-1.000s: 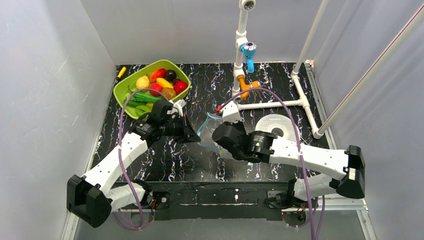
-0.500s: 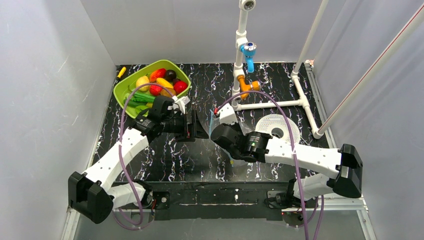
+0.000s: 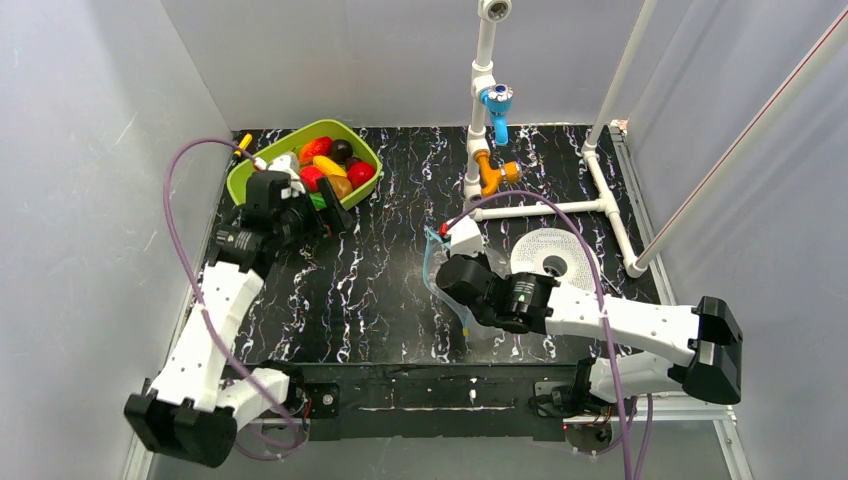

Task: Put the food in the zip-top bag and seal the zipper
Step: Unzip the zipper food storage bag at the center of the board, then pick up the fake vegetable from the bin.

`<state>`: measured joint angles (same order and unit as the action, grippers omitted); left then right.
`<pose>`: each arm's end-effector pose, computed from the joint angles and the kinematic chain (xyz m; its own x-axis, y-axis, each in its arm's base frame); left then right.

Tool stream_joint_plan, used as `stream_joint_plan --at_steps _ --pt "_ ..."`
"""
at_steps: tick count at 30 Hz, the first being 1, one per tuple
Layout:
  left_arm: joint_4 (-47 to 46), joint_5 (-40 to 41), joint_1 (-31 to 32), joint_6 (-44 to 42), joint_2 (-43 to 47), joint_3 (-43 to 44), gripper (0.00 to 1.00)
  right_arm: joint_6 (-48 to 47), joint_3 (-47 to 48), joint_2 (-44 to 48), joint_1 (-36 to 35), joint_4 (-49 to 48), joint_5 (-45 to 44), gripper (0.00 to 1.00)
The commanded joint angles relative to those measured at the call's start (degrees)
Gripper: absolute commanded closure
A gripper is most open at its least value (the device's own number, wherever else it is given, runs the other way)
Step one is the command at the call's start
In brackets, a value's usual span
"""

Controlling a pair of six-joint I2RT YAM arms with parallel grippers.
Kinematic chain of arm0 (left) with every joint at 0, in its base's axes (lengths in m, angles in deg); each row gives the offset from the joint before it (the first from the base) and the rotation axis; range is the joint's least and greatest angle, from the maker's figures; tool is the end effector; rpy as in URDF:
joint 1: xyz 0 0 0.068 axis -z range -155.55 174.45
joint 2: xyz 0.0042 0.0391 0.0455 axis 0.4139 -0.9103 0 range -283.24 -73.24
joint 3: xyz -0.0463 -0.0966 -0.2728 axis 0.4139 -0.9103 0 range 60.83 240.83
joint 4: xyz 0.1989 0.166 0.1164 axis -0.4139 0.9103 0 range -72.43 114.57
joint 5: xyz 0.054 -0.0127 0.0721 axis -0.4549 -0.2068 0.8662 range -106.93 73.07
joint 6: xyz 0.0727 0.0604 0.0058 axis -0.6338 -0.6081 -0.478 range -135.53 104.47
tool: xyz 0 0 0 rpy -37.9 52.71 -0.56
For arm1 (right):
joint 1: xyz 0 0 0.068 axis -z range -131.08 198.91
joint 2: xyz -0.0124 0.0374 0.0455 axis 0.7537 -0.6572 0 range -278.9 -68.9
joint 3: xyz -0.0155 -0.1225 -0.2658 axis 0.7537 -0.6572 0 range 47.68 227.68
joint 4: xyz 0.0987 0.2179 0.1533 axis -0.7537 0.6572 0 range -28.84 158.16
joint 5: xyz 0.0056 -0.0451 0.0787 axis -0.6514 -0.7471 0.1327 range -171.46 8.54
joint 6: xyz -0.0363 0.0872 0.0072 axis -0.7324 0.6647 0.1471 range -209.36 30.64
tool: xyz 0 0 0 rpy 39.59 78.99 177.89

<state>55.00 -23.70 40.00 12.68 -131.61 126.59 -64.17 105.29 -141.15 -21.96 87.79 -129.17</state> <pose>0.2547 -0.0814 0.3705 -0.5972 -0.3211 -0.7350 0.0932 0.8824 -0.4612 0.1605 0.2698 0.2880 -0.3886 -0.2466 -0.8878 -0.3185 0.9401 -0.1217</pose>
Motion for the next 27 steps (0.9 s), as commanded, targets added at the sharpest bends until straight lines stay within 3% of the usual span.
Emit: stream_joint_plan --at_steps 1,4,12,15,16,20,27 --pt "-2.6 14.7 -8.6 6.8 -6.7 0.8 0.02 0.4 -1.8 3.4 -0.1 -4.3 1.4 0.99" --pt "-8.7 16.8 -11.7 13.2 -11.7 1.8 0.02 0.3 -1.8 4.6 -0.1 -3.6 1.2 0.99" --pt "-28.0 26.4 -15.5 18.0 -31.8 5.8 0.02 2.9 -3.2 9.0 -0.1 -1.1 1.2 0.99" --pt "-46.0 24.3 -19.8 28.7 -36.8 -1.8 0.03 3.3 -5.9 12.0 -0.1 -1.9 2.1 0.99" --pt "-41.4 23.9 -20.6 31.5 -40.6 1.7 0.04 3.2 -5.2 11.7 -0.1 -0.6 1.8 0.99" --pt "-44.1 19.2 -23.4 44.4 -48.8 1.3 0.21 4.0 -5.6 12.2 -0.1 0.9 1.7 0.99" --pt "-46.1 15.6 -24.7 44.7 -52.5 0.5 0.43 3.1 -4.8 11.9 -0.1 0.6 1.8 0.99"
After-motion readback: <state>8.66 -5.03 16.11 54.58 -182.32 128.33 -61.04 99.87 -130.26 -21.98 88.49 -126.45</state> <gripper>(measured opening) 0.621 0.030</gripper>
